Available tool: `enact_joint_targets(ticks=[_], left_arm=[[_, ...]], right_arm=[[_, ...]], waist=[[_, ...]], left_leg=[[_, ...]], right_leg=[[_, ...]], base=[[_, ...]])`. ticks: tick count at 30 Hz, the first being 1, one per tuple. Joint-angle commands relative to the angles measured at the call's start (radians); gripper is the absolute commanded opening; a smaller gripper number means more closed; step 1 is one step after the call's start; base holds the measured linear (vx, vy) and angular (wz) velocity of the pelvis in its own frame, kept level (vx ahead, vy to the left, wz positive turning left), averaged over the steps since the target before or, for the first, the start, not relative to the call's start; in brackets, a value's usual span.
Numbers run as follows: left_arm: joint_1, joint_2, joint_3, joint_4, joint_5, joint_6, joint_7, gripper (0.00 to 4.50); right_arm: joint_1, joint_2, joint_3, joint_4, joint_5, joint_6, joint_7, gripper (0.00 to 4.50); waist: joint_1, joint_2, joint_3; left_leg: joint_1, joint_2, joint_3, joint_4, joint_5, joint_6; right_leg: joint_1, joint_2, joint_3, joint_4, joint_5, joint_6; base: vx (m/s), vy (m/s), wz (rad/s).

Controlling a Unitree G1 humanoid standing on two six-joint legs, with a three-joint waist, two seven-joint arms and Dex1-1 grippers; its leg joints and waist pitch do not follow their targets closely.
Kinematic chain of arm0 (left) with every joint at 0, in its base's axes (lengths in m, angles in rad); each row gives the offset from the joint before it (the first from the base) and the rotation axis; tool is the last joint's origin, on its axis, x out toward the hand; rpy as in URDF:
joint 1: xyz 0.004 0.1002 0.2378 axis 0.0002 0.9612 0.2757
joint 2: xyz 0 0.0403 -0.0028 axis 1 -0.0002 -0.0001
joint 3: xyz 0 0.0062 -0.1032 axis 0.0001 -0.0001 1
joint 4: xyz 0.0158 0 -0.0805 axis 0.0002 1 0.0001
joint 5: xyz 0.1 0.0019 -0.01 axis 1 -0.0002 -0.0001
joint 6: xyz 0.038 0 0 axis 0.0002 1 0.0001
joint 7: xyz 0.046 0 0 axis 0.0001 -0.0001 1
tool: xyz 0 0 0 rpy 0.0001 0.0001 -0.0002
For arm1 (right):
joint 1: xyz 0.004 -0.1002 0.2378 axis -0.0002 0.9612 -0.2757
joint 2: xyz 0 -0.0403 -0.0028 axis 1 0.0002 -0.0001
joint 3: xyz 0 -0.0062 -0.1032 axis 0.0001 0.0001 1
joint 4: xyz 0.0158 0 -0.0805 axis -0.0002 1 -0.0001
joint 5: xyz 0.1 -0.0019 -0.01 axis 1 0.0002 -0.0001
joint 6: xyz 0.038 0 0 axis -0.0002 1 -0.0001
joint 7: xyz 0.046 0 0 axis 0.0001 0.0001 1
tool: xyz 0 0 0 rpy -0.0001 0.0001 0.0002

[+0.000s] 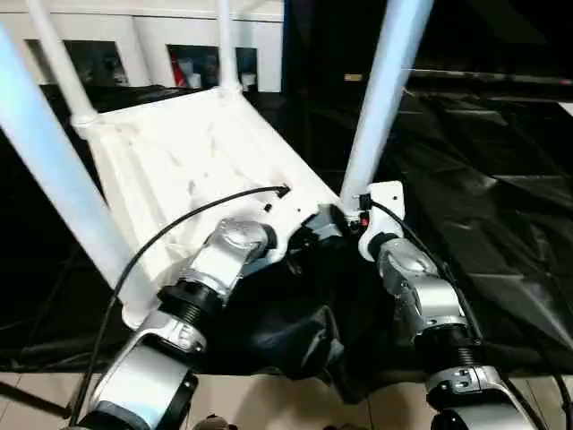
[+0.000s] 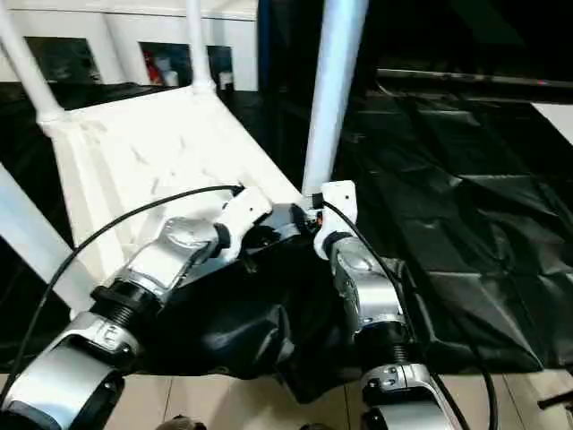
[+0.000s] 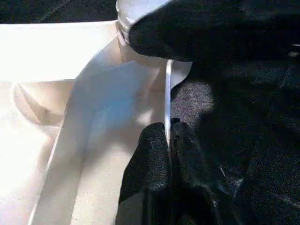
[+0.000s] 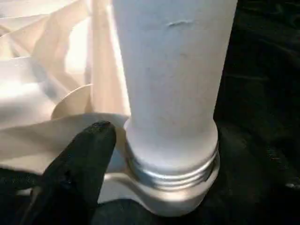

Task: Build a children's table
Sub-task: Rotate leg to tighten

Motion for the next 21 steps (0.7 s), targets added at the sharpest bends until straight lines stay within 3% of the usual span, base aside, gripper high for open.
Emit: enact_joint_targets(ticks=[1, 4, 9, 13, 21], left_arm=[[0.014, 0.012, 0.017, -0.001, -0.036, -0.056, -0.046, 0.0], [0.044, 0.064, 0.007, -0.041, -0.055, -0.1, -0.163, 0.0], [0.111, 0.164, -0.02, -0.159, -0.117, -0.122, -0.383, 0.0], [0.133, 0.211, -0.03, -0.194, -0.133, -0.116, -0.454, 0.0], [0.154, 0.258, -0.031, -0.231, -0.142, -0.102, -0.54, 0.0]], right_arm=[[0.001, -0.015, 0.084, -0.042, 0.014, 0.019, 0.128, 3.84], [0.035, -0.104, 0.134, -0.119, 0.01, 0.038, 0.287, 3.84], [0.093, -0.258, 0.195, -0.234, 0.027, 0.055, 0.51, 3.84], [0.107, -0.306, 0.203, -0.266, 0.042, 0.064, 0.578, 3.84], [0.118, -0.333, 0.213, -0.303, 0.066, 0.09, 0.647, 3.84]], waist=[[0.0, -0.002, -0.062], [-0.001, -0.005, -0.061], [0.007, -0.004, -0.064], [0.012, 0.003, -0.066], [0.016, -0.001, -0.071]], left_leg=[[0.003, 0.022, -0.006, -0.073, -0.192, 0.026], [-0.002, 0.022, -0.005, -0.072, -0.176, 0.044], [0.002, 0.031, -0.005, -0.07, -0.151, 0.056], [0.009, 0.034, -0.003, -0.069, -0.155, 0.055], [0.007, 0.032, -0.001, -0.063, -0.128, 0.059]], right_leg=[[0.056, -0.063, 0.031, -0.078, -0.202, -0.193], [0.059, -0.063, 0.03, -0.077, -0.192, -0.196], [0.059, -0.066, 0.032, -0.07, -0.162, -0.211], [0.052, -0.064, 0.032, -0.066, -0.131, -0.242], [0.059, -0.065, 0.031, -0.056, -0.069, -0.259]], base=[[0.0, 0.0, 0.0], [0.0, 0.0, 0.0], [0.0, 0.0, 0.0], [0.0, 0.0, 0.0], [0.0, 0.0, 0.0]])
